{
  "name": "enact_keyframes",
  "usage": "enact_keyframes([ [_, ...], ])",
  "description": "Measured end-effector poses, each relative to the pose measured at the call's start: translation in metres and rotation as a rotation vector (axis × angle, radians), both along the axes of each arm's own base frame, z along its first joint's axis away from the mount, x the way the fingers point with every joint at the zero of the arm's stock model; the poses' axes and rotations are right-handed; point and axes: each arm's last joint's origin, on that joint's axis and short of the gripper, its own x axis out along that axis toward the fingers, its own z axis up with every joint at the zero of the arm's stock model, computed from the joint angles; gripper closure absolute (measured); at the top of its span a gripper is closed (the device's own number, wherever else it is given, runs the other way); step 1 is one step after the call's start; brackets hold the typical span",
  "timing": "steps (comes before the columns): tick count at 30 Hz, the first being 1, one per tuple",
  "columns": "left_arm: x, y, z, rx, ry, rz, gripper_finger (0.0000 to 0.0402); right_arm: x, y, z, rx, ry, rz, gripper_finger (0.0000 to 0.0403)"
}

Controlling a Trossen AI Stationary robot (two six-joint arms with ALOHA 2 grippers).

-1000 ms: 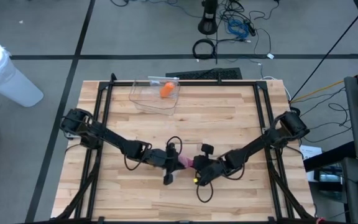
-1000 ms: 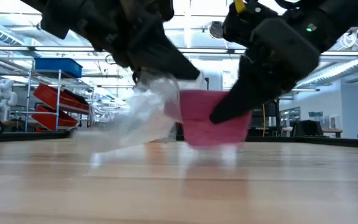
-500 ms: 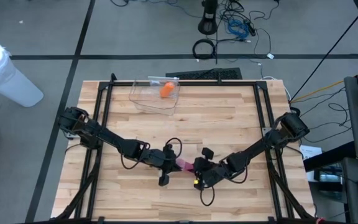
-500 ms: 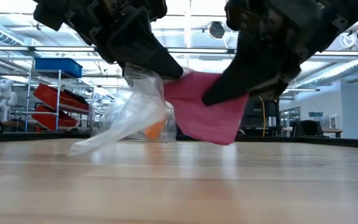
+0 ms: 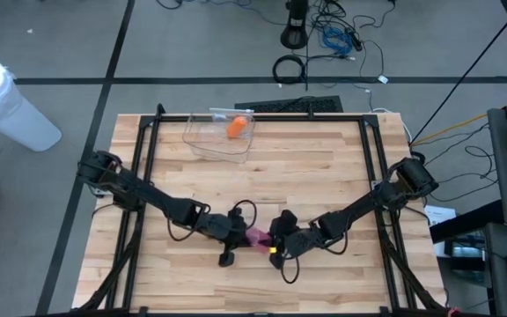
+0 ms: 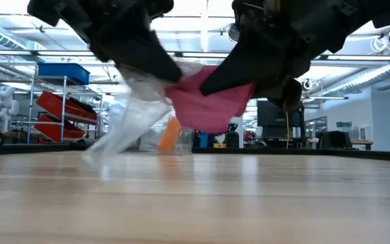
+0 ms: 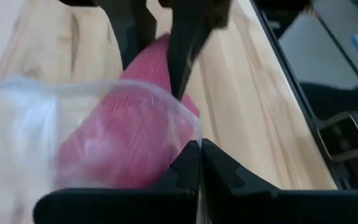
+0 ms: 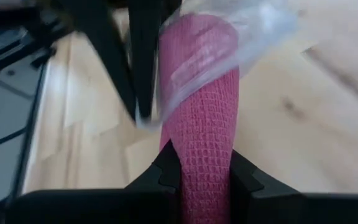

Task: Roll bandage
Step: Put the rolled pink bandage into the transparent zip bag

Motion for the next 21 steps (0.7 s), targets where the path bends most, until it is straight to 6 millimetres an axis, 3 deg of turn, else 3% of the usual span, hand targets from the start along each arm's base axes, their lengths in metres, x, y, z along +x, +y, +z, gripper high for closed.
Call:
enact_keyframes([
  [6, -0.019, -0.002, 0.013, 0.066, 0.065, -0.063, 0.0392, 0.001, 0.002, -0.007, 0.072, 0.031, 0.012, 0.035],
  [12, -0.024, 0.0, 0.021, 0.116, 0.05, -0.016, 0.0392, 0.016, 0.006, -0.01, 0.153, -0.162, -0.048, 0.0349],
  [21, -0.031, -0.002, 0.013, 0.303, 0.095, -0.041, 0.0392, 0.033, -0.001, -0.046, 0.287, -0.234, -0.138, 0.0349],
])
